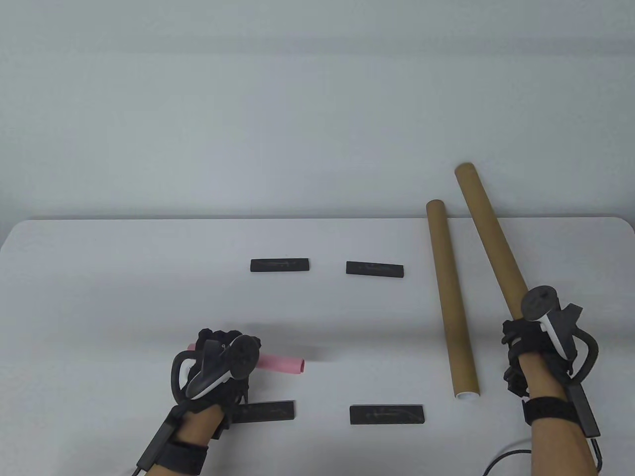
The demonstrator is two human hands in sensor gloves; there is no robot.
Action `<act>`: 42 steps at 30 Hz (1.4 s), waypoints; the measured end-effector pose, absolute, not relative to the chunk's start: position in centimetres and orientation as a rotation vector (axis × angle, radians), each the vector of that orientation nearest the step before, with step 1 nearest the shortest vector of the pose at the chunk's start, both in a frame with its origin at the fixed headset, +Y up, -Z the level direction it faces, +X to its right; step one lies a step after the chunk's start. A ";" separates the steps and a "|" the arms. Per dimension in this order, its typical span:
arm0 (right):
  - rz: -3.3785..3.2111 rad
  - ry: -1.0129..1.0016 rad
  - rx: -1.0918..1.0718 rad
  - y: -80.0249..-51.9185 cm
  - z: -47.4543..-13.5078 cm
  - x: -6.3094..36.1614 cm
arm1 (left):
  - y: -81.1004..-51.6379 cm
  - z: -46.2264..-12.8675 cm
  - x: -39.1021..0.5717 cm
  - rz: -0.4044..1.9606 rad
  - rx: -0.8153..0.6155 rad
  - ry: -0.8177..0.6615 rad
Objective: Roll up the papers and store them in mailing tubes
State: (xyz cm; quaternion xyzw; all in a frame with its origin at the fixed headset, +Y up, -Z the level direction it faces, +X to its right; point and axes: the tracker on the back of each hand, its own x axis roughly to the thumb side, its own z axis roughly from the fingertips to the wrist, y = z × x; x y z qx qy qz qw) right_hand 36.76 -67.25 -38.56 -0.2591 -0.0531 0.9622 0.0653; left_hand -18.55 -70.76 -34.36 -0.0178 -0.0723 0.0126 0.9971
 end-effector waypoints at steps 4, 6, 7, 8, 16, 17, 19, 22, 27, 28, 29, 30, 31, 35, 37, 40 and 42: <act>2.986 -0.597 -0.542 -63.1 -34.6 33.2 | -70.6 -34.3 -18.9 0.035 -0.027 -0.133; 2.983 -0.777 -0.499 -62.6 -32.6 31.9 | -70.5 -34.3 -19.1 0.049 -0.016 -0.124; 2.978 -0.838 -0.482 -62.9 -31.9 31.4 | -70.3 -34.3 -19.2 0.057 -0.009 -0.122; 2.984 -0.924 -0.471 -63.6 -31.1 31.0 | -70.2 -34.3 -19.3 0.063 -0.001 -0.116; 3.113 -1.059 -0.074 -64.8 -29.6 32.4 | -67.1 -33.5 -21.5 0.107 0.209 -0.020; 3.108 -1.051 -0.070 -64.9 -29.6 32.4 | -66.8 -33.4 -21.8 0.113 0.224 -0.008; 3.109 -1.057 -0.053 -64.9 -29.6 32.6 | -66.3 -33.1 -22.3 0.122 0.254 0.018; 3.114 -1.069 -0.001 -64.8 -29.5 32.6 | -65.7 -32.7 -23.2 0.138 0.293 0.045; 3.126 -1.136 0.065 -64.0 -28.8 31.4 | -65.0 -32.1 -24.2 0.126 0.353 0.091; 3.130 -1.156 0.077 -63.9 -28.7 31.1 | -65.0 -32.1 -24.3 0.141 0.355 0.083; 3.133 -1.160 0.085 -63.8 -28.7 30.9 | -64.9 -32.0 -24.3 0.151 0.358 0.080; 3.131 -1.169 0.091 -63.8 -28.6 30.7 | -64.9 -32.0 -24.2 0.155 0.363 0.080; 3.137 -1.175 0.098 -63.7 -28.6 30.5 | -64.8 -32.0 -24.1 0.154 0.368 0.071; 3.139 -1.166 0.116 -63.8 -28.7 30.2 | -65.1 -32.0 -23.0 0.120 0.362 0.029; 3.143 -1.156 0.135 -64.0 -28.7 30.0 | -65.3 -31.9 -22.3 0.085 0.363 0.006; 3.169 -1.138 0.162 -64.2 -28.9 29.4 | -65.5 -31.8 -20.8 0.049 0.360 -0.071; 3.180 -1.117 0.169 -64.5 -29.0 29.2 | -65.4 -31.5 -19.6 0.019 0.342 -0.119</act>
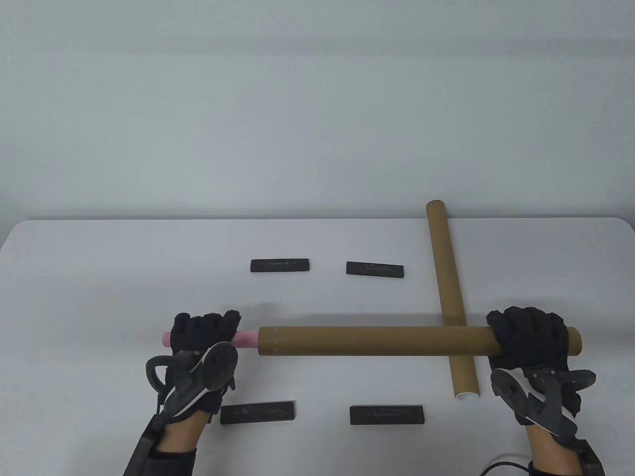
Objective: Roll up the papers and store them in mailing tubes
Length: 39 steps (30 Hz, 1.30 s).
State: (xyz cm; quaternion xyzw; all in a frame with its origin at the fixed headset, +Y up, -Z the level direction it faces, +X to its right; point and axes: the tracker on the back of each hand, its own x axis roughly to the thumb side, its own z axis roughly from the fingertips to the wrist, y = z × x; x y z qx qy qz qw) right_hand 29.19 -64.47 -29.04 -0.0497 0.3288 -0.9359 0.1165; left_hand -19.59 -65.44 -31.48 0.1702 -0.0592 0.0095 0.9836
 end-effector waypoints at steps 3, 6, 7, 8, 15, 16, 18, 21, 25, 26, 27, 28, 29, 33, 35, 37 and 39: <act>-2.752 0.925 -0.148 -64.8 -29.3 29.2 | -65.4 -30.9 -17.7 -0.011 0.332 -0.204; -2.762 0.906 -0.147 -64.8 -29.4 29.3 | -65.6 -30.5 -16.4 -0.032 0.293 -0.292; -2.758 0.910 -0.151 -64.7 -29.2 29.3 | -65.6 -30.4 -16.2 -0.062 0.282 -0.297; -2.749 0.919 -0.154 -64.4 -29.1 29.2 | -65.6 -30.3 -15.7 -0.045 0.254 -0.324; -2.764 0.919 -0.144 -64.4 -29.0 29.5 | -65.8 -29.6 -14.8 -0.006 0.316 -0.365; -2.773 0.912 -0.143 -64.5 -29.1 29.5 | -65.8 -29.6 -14.7 -0.002 0.321 -0.370; -2.794 0.899 -0.139 -64.7 -29.3 29.7 | -65.7 -29.5 -14.8 -0.008 0.339 -0.383; -2.827 0.883 -0.135 -65.1 -29.6 29.9 | -65.4 -29.4 -14.9 0.013 0.344 -0.408; -2.864 0.859 -0.129 -65.4 -29.8 30.2 | -65.0 -29.2 -15.1 -0.017 0.385 -0.451; -2.875 0.857 -0.128 -65.5 -29.9 30.2 | -64.7 -29.0 -15.2 -0.009 0.394 -0.467; -2.883 0.852 -0.122 -65.6 -30.0 30.3 | -64.5 -28.9 -15.2 0.011 0.399 -0.486; -2.889 0.846 -0.118 -65.7 -30.0 30.3 | -64.3 -28.7 -15.3 0.025 0.407 -0.498; -2.895 0.842 -0.109 -65.8 -30.1 30.4 | -64.1 -28.5 -15.3 0.049 0.432 -0.521; -2.916 0.835 -0.092 -65.9 -30.3 30.6 | -62.9 -27.5 -15.1 0.136 0.484 -0.591; -2.916 0.839 -0.080 -65.8 -30.2 30.6 | -62.0 -27.0 -15.4 0.134 0.541 -0.539; -2.911 0.845 -0.068 -65.8 -30.2 30.7 | -61.5 -27.1 -16.4 0.106 0.553 -0.419; -2.905 0.849 -0.055 -65.8 -30.2 30.8 | -61.5 -27.9 -18.1 0.112 0.529 -0.279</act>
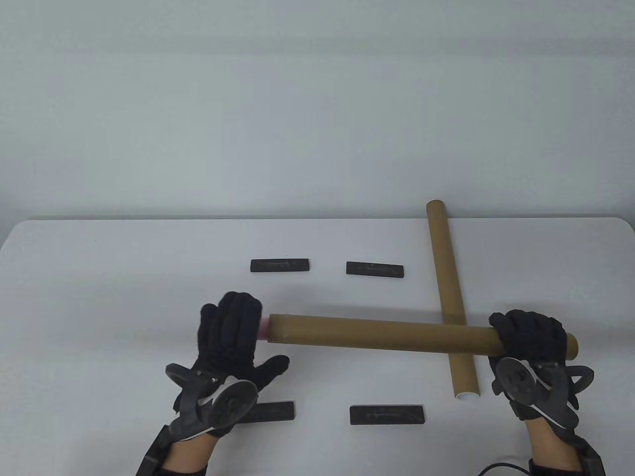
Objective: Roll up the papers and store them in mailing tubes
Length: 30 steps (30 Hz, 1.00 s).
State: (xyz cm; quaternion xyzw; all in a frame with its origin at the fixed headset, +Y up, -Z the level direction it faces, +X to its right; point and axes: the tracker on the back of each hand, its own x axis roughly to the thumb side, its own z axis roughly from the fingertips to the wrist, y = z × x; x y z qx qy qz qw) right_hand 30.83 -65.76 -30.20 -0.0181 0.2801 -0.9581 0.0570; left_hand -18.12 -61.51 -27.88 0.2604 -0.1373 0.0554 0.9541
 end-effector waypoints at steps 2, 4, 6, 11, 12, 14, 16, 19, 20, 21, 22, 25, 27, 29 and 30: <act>-2.899 0.855 -0.042 -65.8 -30.2 30.9 | -62.0 -29.2 -20.3 0.189 0.399 -0.129; -2.897 0.855 -0.036 -65.8 -30.3 30.8 | -63.1 -30.5 -21.8 0.362 0.183 -0.079; -2.895 0.849 -0.036 -65.8 -30.3 30.7 | -64.1 -31.1 -22.2 0.479 0.045 -0.060; -2.874 0.829 -0.053 -65.9 -30.4 30.3 | -65.6 -31.7 -20.4 0.571 0.028 -0.223; -2.875 0.822 -0.056 -66.0 -30.4 30.2 | -65.7 -31.6 -19.5 0.555 0.042 -0.272; -2.876 0.817 -0.059 -66.1 -30.5 30.1 | -66.1 -31.4 -18.2 0.571 0.024 -0.360; -2.879 0.807 -0.058 -66.1 -30.6 30.0 | -66.3 -31.2 -17.0 0.609 0.032 -0.433; -2.885 0.807 -0.044 -66.1 -30.6 30.4 | -66.5 -31.2 -17.0 0.608 0.051 -0.428; -2.886 0.810 -0.044 -66.1 -30.6 30.5 | -66.5 -31.3 -17.2 0.614 0.043 -0.424; -2.880 0.811 -0.043 -66.1 -30.6 30.5 | -66.3 -31.4 -17.5 0.605 0.040 -0.407; -2.873 0.811 -0.042 -66.0 -30.6 30.4 | -66.2 -31.4 -17.8 0.586 0.045 -0.393; -2.857 0.802 -0.052 -66.1 -30.6 30.2 | -65.6 -31.7 -19.4 0.373 0.098 -0.269; -2.851 0.791 -0.055 -66.2 -30.6 30.2 | -65.7 -32.3 -20.8 0.206 0.063 -0.157; -2.848 0.778 -0.051 -66.2 -30.7 30.2 | -66.5 -33.3 -22.5 0.051 -0.025 -0.043; -2.847 0.774 -0.049 -66.2 -30.8 30.2 | -67.1 -33.9 -23.3 0.009 -0.079 0.011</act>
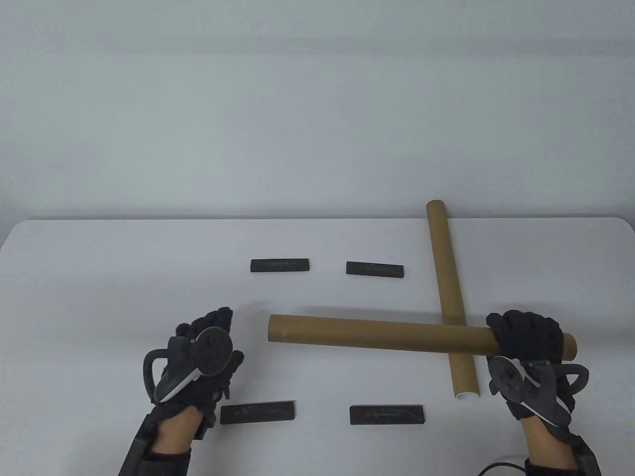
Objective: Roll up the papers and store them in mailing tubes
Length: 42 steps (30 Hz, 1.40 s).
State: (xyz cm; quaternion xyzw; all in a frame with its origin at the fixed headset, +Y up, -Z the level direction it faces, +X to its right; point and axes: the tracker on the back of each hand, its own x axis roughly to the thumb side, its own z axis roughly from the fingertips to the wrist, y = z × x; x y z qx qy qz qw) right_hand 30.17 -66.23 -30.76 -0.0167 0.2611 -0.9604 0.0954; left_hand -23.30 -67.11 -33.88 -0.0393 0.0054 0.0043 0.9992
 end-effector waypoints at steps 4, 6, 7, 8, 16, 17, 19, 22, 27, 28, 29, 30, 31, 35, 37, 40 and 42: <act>-2.829 0.770 -0.052 -66.2 -30.7 30.1 | -70.6 -35.8 -26.4 -0.001 -0.350 0.158; -2.827 0.768 -0.054 -66.2 -30.7 30.1 | -72.1 -36.5 -26.8 -0.004 -0.398 0.157; -2.827 0.768 -0.056 -66.2 -30.7 30.1 | -73.0 -36.9 -26.8 -0.021 -0.436 0.156; -2.829 0.767 -0.057 -66.2 -30.7 30.1 | -73.5 -37.1 -26.8 -0.040 -0.467 0.160; -2.823 0.752 -0.056 -66.2 -30.7 30.1 | -75.7 -38.0 -25.1 -0.204 -0.523 0.138; -2.823 0.749 -0.058 -66.2 -30.7 30.1 | -75.6 -38.0 -25.0 -0.213 -0.491 0.138; -2.824 0.744 -0.063 -66.2 -30.7 30.1 | -75.7 -38.1 -24.9 -0.221 -0.468 0.125; -2.829 0.744 -0.069 -66.2 -30.7 30.0 | -74.9 -37.8 -24.7 -0.153 -0.445 0.059; -2.834 0.746 -0.074 -66.2 -30.7 30.0 | -71.5 -36.7 -24.9 0.405 -0.240 -0.084; -2.833 0.750 -0.079 -66.2 -30.7 30.0 | -70.9 -36.6 -24.9 0.518 -0.213 -0.137; -2.835 0.751 -0.085 -66.2 -30.7 30.0 | -70.4 -36.2 -24.9 0.601 -0.197 -0.127; -2.839 0.753 -0.089 -66.2 -30.7 29.9 | -70.1 -36.0 -25.0 0.659 -0.170 -0.134; -2.846 0.753 -0.094 -66.3 -30.7 29.9 | -69.9 -35.9 -25.0 0.738 -0.150 -0.172; -2.879 0.759 -0.117 -66.5 -30.8 29.9 | -69.9 -35.7 -25.1 1.062 -0.195 -0.284; -2.886 0.761 -0.123 -66.5 -30.8 29.9 | -69.9 -35.8 -25.1 1.132 -0.207 -0.302; -2.876 0.771 -0.127 -66.4 -30.7 29.8 | -69.8 -35.7 -24.6 1.182 -0.211 -0.350; -2.873 0.775 -0.135 -66.5 -30.7 29.7 | -69.7 -35.6 -24.1 1.234 -0.210 -0.375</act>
